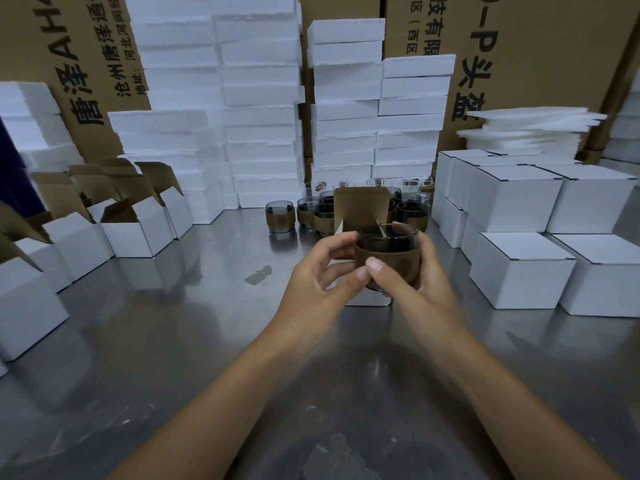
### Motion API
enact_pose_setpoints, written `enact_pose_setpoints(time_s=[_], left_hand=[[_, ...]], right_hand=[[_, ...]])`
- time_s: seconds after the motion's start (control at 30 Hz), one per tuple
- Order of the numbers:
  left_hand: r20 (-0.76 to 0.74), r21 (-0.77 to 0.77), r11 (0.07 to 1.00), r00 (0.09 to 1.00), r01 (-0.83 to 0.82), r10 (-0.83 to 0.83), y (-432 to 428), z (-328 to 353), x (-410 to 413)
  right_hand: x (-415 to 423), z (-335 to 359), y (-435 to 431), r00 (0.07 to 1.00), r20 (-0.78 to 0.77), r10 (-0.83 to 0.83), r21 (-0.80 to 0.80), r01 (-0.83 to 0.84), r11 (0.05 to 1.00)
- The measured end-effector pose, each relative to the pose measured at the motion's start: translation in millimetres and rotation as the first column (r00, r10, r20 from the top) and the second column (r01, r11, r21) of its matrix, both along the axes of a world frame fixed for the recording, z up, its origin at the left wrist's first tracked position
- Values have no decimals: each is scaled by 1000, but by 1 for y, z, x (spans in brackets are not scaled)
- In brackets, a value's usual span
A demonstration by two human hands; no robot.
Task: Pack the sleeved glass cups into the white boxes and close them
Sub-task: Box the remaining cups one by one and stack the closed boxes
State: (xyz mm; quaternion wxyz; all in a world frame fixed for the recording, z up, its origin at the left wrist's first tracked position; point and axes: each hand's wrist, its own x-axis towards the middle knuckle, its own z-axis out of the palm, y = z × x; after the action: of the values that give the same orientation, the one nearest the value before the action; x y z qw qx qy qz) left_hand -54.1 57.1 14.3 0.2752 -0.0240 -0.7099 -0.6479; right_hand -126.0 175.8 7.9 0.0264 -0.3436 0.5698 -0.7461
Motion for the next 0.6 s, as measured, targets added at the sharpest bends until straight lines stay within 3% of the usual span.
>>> enact_pose_setpoints(time_s=[0.2,0.33,0.47,0.6], left_hand=[[-26,-42,999,999,-29,28,-2,1,-1],[-53,-177,963,979,-201,195,-1,0,-3],[-138,-475,792,922,-382,362,-2,-9,-5],[-67,-679,649,910,-342,408,-8,-19,-11]], right_hand=[[-1,-2,0,989,-101,-104,-22,103,994],[-1,-3,0,971,-173,-163,-40,158,987],[0,-1,0,948,-247,-201,-34,199,979],[-1,0,1,935,-276,-224,-30,224,974]])
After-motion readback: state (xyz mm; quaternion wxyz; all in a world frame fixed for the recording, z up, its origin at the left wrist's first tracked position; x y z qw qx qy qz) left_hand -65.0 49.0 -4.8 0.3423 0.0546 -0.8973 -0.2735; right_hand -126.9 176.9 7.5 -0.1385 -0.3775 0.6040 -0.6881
